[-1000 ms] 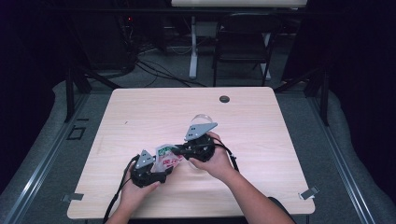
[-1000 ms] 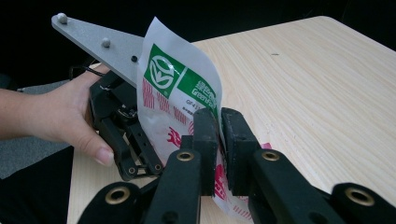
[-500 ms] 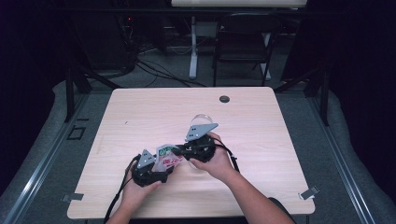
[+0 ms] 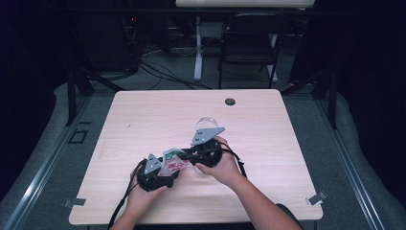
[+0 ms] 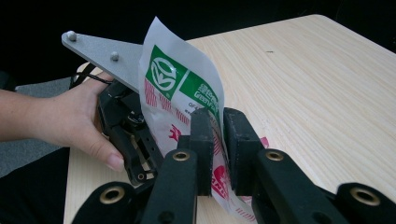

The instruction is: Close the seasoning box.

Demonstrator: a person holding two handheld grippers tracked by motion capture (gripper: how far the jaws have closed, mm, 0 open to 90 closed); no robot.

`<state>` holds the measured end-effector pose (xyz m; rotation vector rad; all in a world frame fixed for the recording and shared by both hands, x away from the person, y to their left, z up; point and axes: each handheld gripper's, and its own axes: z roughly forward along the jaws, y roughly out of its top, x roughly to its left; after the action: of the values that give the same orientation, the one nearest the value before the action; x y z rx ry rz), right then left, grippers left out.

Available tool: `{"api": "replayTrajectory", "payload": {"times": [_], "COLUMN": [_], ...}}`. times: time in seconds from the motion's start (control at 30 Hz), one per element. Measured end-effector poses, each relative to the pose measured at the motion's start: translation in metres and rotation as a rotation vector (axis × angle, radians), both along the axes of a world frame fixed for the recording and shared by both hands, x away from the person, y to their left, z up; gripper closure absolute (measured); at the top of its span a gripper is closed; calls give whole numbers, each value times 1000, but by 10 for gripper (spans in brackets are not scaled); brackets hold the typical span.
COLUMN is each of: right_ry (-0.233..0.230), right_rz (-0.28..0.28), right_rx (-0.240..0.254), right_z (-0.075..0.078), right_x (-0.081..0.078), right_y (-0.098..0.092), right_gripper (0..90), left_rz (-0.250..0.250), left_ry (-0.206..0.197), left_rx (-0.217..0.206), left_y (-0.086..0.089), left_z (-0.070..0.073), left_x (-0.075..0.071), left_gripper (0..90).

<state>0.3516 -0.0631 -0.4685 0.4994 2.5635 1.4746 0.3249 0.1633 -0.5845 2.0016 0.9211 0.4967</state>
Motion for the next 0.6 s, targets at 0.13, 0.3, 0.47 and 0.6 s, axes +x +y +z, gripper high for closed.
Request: {"api": "replayTrajectory", "payload": {"times": [0.13,0.3,0.47,0.6], "right_ry": [-2,-1,-1,-5], "right_rz": [-4,-12,-16,-23], "right_rx": [-3,-3,-3,-4], "right_z": [0,-1,-2,-2], "right_x": [0,0,-1,-2], "right_y": [-1,-3,-6,-7], "right_gripper": [817,803,795,787], "left_rz": [1,9,14,14], "left_ry": [-4,-16,-21,-21], "left_rx": [10,40,53,64], "left_y": [-2,-5,-7,-8], "left_z": [0,0,0,0], "left_x": [0,-1,-2,-2], "left_gripper": [177,172,172,170]}}
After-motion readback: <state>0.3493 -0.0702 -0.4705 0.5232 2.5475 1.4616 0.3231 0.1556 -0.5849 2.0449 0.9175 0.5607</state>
